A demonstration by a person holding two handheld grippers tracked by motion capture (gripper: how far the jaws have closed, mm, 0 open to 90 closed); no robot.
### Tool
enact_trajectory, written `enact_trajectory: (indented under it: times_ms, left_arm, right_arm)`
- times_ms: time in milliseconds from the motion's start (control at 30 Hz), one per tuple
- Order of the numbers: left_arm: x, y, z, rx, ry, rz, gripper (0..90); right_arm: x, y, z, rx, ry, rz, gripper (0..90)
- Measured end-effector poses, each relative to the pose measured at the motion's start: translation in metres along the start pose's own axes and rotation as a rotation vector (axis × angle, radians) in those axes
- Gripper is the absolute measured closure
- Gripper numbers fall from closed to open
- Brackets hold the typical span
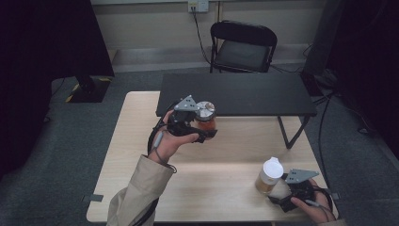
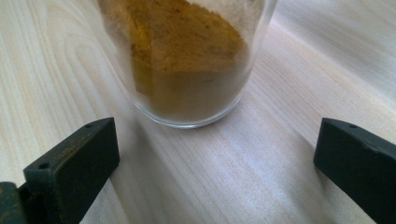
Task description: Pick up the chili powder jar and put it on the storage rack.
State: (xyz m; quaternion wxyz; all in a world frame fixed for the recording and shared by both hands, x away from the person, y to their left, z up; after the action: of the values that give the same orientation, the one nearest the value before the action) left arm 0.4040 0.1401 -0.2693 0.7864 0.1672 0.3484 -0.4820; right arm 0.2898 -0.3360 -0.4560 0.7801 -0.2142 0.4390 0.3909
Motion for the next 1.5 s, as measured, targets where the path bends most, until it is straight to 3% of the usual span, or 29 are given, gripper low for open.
enact_trajectory:
  times_ms: [367, 533, 900, 1500]
  left_arm:
    - [-0.010, 0.004, 0.016, 0.003, -0.018, 0.015, 30.5]
    - [-0.014, 0.003, 0.026, 0.017, -0.004, 0.052, 30.5]
    - [-0.014, 0.009, 0.036, -0.004, -0.002, 0.078, 30.5]
    - [0.003, 0.026, 0.050, -0.058, 0.036, 0.142, 30.5]
  right_arm:
    - [0.000, 0.000, 0.000, 0.000, 0.000, 0.000, 0.0]
    - [0.000, 0.000, 0.000, 0.000, 0.000, 0.000, 0.0]
    - [0.000, 0.000, 0.000, 0.001, 0.001, 0.001, 0.0]
    - [0.000, 0.000, 0.000, 0.001, 0.001, 0.000, 0.0]
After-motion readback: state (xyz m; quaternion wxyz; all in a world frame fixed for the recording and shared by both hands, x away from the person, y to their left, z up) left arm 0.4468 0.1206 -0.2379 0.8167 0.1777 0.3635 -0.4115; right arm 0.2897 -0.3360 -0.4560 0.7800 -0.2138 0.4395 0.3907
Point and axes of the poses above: each handheld gripper's, and its own axes: x roughly forward along the jaws, z roughly out of its top, y roughly to its left, the point moved 8 cm from there along x, roughly forward along the jaws, and after that the axes turned 13 degrees about y, right-handed, at the moved point
